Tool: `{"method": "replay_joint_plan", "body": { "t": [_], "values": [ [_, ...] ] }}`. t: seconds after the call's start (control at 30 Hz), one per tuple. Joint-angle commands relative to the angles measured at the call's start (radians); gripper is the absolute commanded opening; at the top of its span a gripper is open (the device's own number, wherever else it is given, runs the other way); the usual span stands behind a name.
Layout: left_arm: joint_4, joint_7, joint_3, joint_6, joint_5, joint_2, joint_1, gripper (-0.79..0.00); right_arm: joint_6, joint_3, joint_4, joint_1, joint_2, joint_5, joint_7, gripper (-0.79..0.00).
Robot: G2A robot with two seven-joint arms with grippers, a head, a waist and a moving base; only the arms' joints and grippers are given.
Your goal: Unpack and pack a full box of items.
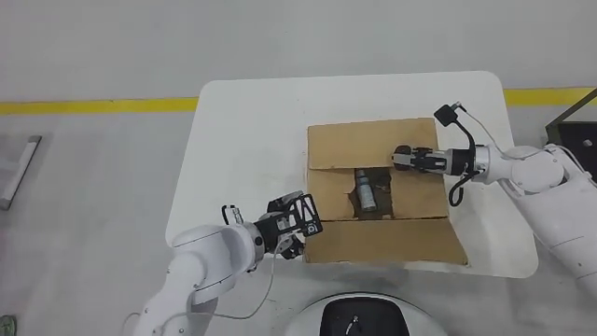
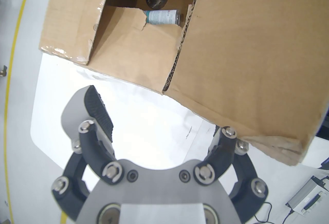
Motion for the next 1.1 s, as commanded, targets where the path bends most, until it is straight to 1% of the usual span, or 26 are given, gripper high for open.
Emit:
{"method": "replay_joint_plan", "body": {
  "t": [0.0, 0.2, 0.33, 0.43, 0.57, 0.73, 0.8, 0.9, 1.07],
  "values": [
    [0.002, 0.006, 0.006, 0.016, -0.014, -0.001, -0.014, 0.0, 0.0, -0.001, 0.001, 0.001, 0.0, 0.007, 0.002, -0.785],
    [0.016, 0.049, 0.008, 0.107, -0.069, -0.006, -0.066, 0.0, -0.006, -0.001, -0.002, 0.006, 0.002, 0.017, 0.009, -0.785],
    [0.043, 0.097, 0.009, 0.218, -0.115, -0.015, -0.103, 0.0, -0.012, 0.011, -0.008, 0.008, 0.005, 0.041, 0.01, -0.785],
    [0.064, 0.102, 0.03, 0.276, -0.116, -0.022, -0.135, 0.0, -0.011, 0.036, -0.017, 0.009, 0.011, 0.04, 0.004, -0.785],
    [0.101, 0.095, 0.075, 0.333, -0.059, -0.03, -0.172, 0.0, 0.005, 0.104, -0.04, 0.001, 0.026, 0.025, -0.044, -0.785],
    [0.158, 0.101, 0.124, 0.412, -0.023, -0.042, -0.2, 0.0, 0.01, 0.163, -0.118, -0.041, 0.043, 0.046, -0.029, -0.785],
    [0.179, 0.096, 0.137, 0.437, -0.012, -0.046, -0.208, 0.0, 0.011, 0.161, -0.155, -0.065, 0.045, 0.04, -0.029, -0.785],
    [0.203, 0.087, 0.152, 0.46, -0.002, -0.051, -0.219, 0.0, 0.026, 0.129, -0.188, -0.094, 0.041, 0.025, -0.043, -0.785],
    [0.226, 0.079, 0.164, 0.484, 0.014, -0.056, -0.225, 0.0, 0.047, 0.054, -0.184, -0.092, 0.027, -0.019, -0.066, -0.785]
  ]
}}
